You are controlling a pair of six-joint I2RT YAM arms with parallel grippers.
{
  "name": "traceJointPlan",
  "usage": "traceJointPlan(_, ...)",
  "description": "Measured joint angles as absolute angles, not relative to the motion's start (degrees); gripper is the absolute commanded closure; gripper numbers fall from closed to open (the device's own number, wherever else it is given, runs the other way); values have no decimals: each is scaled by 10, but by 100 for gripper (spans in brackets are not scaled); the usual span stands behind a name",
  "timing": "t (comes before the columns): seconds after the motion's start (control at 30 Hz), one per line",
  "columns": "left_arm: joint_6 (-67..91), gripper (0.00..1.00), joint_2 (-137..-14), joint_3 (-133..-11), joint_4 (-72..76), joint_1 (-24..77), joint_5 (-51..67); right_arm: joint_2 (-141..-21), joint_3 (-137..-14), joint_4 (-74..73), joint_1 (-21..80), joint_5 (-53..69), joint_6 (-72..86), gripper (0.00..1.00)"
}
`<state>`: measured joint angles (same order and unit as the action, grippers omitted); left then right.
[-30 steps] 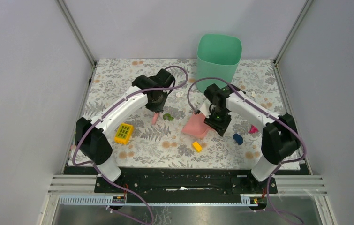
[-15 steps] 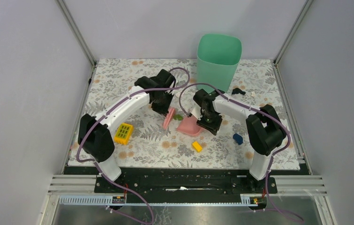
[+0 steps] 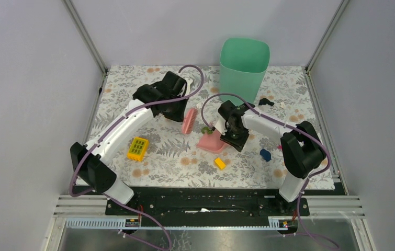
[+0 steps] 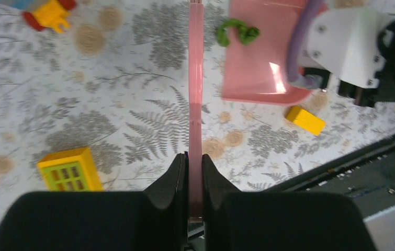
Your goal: Sweep away the paper scraps from the table
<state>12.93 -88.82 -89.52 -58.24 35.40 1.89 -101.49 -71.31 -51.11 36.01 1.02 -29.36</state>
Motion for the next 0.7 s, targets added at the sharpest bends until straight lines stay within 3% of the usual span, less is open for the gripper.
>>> traceJointPlan(0.3, 103, 100, -957, -1011, -617, 345, -136, -993, -675, -502, 360, -4, -287, 100)
traceJointPlan(0.7, 44, 100, -1140, -1107, -524, 342, -148, -971, -656, -498, 356, -10, -277, 100)
